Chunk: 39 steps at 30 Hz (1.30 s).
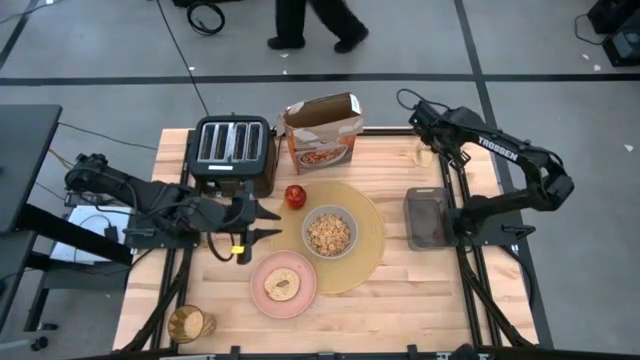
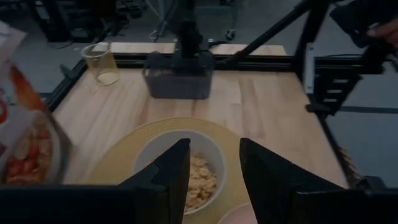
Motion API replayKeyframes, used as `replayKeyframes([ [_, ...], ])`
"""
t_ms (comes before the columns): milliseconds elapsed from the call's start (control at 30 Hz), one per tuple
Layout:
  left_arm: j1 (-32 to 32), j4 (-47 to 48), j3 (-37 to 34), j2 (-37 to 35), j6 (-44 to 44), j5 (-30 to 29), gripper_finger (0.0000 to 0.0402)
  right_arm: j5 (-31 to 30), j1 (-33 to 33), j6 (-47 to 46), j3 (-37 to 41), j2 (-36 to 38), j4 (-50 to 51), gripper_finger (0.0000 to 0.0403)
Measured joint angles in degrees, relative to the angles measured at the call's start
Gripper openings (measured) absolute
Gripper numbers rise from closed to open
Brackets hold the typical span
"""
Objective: Arrange a breakfast setting
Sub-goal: Put the purple spoon on the brown table mat to the right of the gray bowl
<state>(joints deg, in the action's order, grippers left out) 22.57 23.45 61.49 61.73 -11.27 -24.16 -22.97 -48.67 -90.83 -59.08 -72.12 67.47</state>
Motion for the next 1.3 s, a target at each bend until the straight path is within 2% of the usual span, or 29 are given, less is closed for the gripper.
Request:
replayKeyframes([
  [333, -3.83, 3.42, -0.02, -1.57, -0.07, 0.04, 0.0146, 0.38, -5.48, 3.18, 0.38, -4.44, -3.15, 0.0142],
  [600, -5.38, 4.6, -0.02, -2.19, -0.09, 0.74, 0.0146, 0.25, -4.99, 1.0, 0.38, -6.29, -1.18, 0.0102],
  [1100, -5.42, 5.94, -0.02, -2.34, -1.89, 0.98, 0.0146, -2.31, -4.73, 1.05, 0.38, -5.46, 2.22, 0.0124],
  [1300, -5.35, 7.97, -0.02, -2.5, -4.63, 1.13, 0.0146, -4.24, -6.76, 4.85, 0.38, -5.53, 2.0, 0.0112],
])
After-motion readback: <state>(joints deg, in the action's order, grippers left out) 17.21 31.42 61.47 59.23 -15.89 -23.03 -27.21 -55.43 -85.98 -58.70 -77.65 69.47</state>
